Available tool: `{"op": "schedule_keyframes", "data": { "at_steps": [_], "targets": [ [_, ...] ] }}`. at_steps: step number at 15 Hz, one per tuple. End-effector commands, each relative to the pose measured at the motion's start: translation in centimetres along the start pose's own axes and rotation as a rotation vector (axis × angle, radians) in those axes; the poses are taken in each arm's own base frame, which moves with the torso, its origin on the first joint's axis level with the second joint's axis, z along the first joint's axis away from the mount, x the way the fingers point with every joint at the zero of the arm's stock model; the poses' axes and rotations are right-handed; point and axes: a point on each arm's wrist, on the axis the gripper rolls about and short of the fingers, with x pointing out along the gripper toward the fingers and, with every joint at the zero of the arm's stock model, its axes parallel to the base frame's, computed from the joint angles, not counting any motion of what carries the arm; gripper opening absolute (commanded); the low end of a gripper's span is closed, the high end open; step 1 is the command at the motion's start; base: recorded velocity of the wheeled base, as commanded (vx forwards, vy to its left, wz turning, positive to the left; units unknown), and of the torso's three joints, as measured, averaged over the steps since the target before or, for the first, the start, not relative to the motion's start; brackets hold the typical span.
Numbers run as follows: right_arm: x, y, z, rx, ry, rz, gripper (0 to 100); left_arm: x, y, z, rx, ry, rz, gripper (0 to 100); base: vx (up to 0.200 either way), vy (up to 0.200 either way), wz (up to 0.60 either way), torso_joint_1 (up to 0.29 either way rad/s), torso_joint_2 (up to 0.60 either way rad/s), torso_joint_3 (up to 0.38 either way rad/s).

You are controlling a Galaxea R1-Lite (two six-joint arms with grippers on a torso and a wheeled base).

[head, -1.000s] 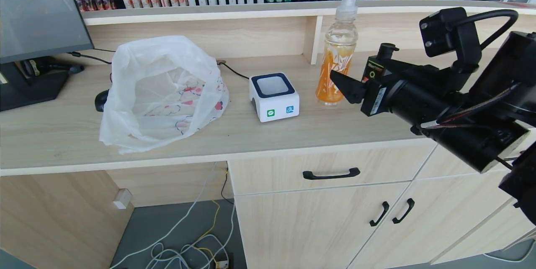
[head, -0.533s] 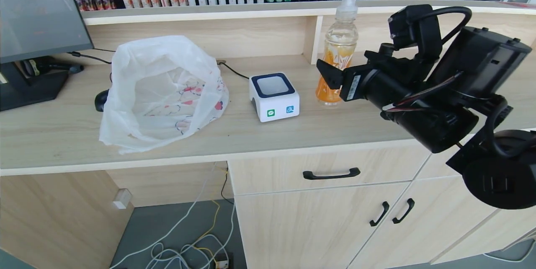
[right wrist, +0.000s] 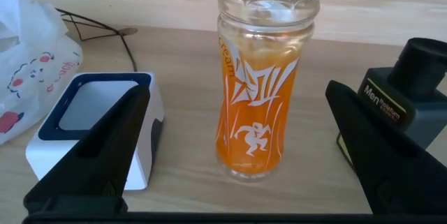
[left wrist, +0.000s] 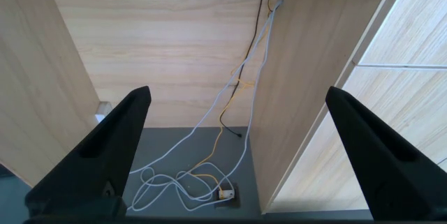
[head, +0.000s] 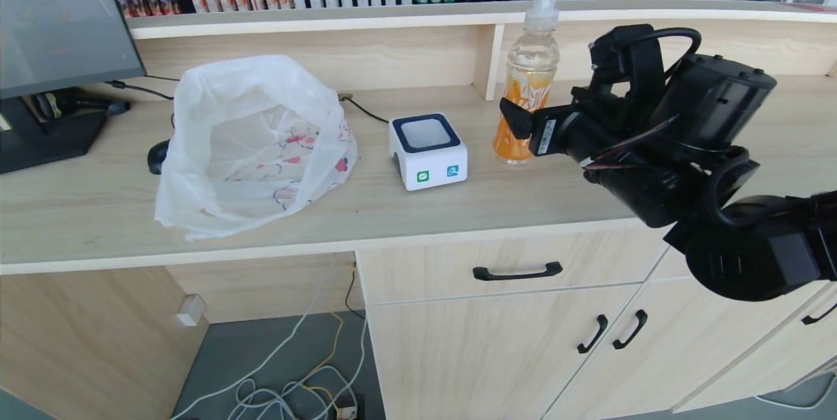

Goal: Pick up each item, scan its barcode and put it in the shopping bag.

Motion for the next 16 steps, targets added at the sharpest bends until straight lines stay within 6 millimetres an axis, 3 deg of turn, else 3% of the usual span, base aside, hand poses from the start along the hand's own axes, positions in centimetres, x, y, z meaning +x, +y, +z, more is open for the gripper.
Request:
{"op": "schedule_keyframes", "data": {
  "at_steps": [1, 16],
  "targets": [
    [1.0, -0.1, -0.7, -0.003, 0.004, -0.01, 100, 0.0, 0.0, 0.0, 0.0, -0.001, 0.001, 100, 0.0, 0.0, 0.0, 0.0, 0.0, 0.0],
    [5.3, -0.3, -2.9, 0.029, -0.033, -0.048, 100, 0.0, 0.0, 0.0, 0.001, -0.001, 0.001, 100, 0.0, 0.0, 0.0, 0.0, 0.0, 0.0]
  ]
}}
